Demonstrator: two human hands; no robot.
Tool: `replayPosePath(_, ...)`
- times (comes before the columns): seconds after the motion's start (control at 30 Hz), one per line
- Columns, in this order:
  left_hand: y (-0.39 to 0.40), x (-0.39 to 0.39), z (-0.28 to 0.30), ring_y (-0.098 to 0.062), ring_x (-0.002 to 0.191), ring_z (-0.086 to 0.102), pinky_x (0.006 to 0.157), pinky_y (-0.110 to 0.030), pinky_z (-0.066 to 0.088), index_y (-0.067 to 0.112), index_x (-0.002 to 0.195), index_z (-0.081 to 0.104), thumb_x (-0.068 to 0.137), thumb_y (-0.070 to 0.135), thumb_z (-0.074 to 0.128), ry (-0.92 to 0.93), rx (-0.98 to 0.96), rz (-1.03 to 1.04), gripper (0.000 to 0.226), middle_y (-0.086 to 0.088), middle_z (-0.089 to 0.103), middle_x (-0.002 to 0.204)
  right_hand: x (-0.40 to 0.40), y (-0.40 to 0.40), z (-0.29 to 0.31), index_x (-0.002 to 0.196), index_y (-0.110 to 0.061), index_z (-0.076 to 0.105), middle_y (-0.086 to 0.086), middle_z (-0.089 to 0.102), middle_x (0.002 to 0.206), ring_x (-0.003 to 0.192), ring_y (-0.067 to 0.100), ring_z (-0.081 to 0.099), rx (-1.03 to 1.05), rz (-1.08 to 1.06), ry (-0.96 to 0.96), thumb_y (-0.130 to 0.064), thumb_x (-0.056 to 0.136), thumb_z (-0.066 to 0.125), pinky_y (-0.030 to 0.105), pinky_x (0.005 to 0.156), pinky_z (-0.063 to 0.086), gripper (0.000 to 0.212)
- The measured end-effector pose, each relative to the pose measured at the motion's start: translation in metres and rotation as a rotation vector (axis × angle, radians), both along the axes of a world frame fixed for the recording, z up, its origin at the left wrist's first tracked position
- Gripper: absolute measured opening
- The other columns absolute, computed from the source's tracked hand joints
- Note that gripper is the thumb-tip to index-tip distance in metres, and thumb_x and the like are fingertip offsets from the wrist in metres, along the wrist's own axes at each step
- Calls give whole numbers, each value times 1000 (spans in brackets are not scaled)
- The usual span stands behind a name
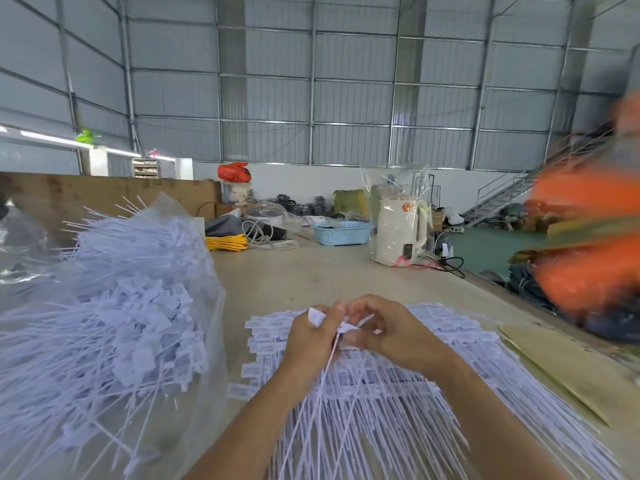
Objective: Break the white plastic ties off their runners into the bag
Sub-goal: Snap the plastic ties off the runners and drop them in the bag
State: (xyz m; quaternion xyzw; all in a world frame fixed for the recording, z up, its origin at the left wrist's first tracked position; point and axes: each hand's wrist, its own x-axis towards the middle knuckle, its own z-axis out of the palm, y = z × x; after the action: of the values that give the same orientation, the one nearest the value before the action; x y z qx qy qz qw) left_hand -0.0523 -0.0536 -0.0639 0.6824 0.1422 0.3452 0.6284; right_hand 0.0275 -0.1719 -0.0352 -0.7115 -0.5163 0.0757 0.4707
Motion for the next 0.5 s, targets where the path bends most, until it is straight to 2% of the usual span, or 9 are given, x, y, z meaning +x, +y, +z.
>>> replayPosePath(0.07, -1, -2, 4, -7, 36, 44, 37, -17, 33, 10, 63, 55, 93, 40, 54, -13, 51, 35, 42, -1, 50, 47, 1, 1, -3, 90, -4, 62, 3, 62, 77, 63, 9, 57, -45, 27, 19, -12, 86, 66, 20, 61, 47, 10)
replayPosePath(0.13, -2, -4, 14, -7, 41, 45, 40, -15, 33, 11, 63, 53, 96, 39, 50, -20, 101, 163, 43, 1, 48, 48, 3, 1, -4, 85, 4, 61, 7, 56, 66, 57, 13, 53, -33, 28, 49, -9, 89, 61, 25, 60, 47, 13)
replayPosePath(0.23, 4, -19, 48, -5, 37, 39, 35, -15, 29, 16, 58, 54, 97, 39, 47, -195, -44, 307, 46, 5, 46, 45, 7, -2, -3, 76, 6, 58, 6, 51, 60, 53, 14, 49, -13, -19, 11, -6, 91, 57, 25, 58, 43, 20)
replayPosePath(0.3, 17, -41, 79, -4, 31, 35, 31, -14, 25, 19, 51, 55, 97, 41, 47, -345, -129, 290, 52, 7, 46, 42, 10, -2, -4, 72, 4, 58, 2, 51, 57, 53, 14, 50, -18, -45, -7, -6, 91, 57, 28, 59, 44, 21)
replayPosePath(0.37, 38, -66, 104, -6, 28, 31, 31, -11, 21, 19, 53, 54, 97, 35, 48, -388, -103, 240, 48, 5, 48, 42, 11, -1, -5, 70, 3, 58, -2, 51, 54, 51, 11, 51, -30, -54, -25, -7, 91, 58, 28, 59, 44, 23)
replayPosePath(0.43, 67, -88, 116, -7, 28, 31, 33, -10, 21, 15, 58, 55, 96, 32, 50, -265, 9, 289, 42, 4, 49, 44, 10, 0, -4, 66, -2, 57, -5, 50, 50, 50, 12, 49, -41, -51, -47, -8, 90, 58, 26, 58, 41, 25)
replayPosePath(0.5, 102, -105, 116, -12, 36, 42, 37, -15, 29, 13, 60, 56, 96, 32, 51, -15, 237, 477, 41, 0, 53, 51, 9, 1, -3, 63, -8, 55, -4, 50, 48, 50, 15, 47, -40, -51, -64, -8, 90, 59, 28, 58, 39, 28)
